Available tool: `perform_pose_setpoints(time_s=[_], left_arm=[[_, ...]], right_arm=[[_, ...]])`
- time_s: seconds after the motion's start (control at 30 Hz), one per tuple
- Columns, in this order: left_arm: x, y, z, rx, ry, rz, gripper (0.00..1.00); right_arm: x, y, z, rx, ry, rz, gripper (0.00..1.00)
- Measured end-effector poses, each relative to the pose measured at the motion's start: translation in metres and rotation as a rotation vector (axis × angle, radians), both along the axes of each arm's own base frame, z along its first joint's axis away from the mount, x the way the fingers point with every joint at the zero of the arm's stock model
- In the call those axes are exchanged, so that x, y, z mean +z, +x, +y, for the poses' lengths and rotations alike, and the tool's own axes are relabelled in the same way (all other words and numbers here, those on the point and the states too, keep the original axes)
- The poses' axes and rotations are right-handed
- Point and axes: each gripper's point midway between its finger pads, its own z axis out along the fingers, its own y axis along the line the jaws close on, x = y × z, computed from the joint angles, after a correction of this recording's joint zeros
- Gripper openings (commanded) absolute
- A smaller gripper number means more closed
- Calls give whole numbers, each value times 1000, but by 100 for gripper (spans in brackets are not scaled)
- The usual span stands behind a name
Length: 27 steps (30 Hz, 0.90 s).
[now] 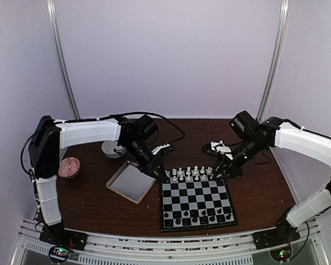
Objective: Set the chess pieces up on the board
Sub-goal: Pick up the pawn from the storage box, then pass from the left arm to the right
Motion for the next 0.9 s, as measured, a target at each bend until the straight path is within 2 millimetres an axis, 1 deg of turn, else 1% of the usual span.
perform_pose_setpoints(time_s=[0.03, 0.1, 0.17, 0.23, 0.3, 0.4, 0.57, 0.73, 0.9], left_arm=[[7, -5, -11, -27, -39, 19, 0], [16, -12, -25, -63, -91, 53, 0], [22, -18, -34, -89, -128, 86, 0], [25, -21, -40, -107, -158, 121, 0], [26, -22, -43, -115, -176, 149, 1], [27, -25, -45, -124, -195, 189, 1], [29, -29, -46, -133, -215, 228, 2], [34, -32, -46, -140, -233, 254, 2], [36, -34, -46, -144, -243, 272, 2]], right_arm=[[7, 0, 6, 25, 3, -37, 32], [18, -1, 19, 73, 2, -108, 34], [26, -2, 34, 120, 3, -179, 36], [29, -4, 48, 158, 2, -230, 39], [27, -4, 60, 191, -7, -273, 40], [18, -2, 72, 226, -39, -320, 42], [5, -4, 83, 286, -91, -389, 42], [5, -8, 94, 330, -106, -449, 40], [4, -11, 103, 359, -118, -481, 36]])
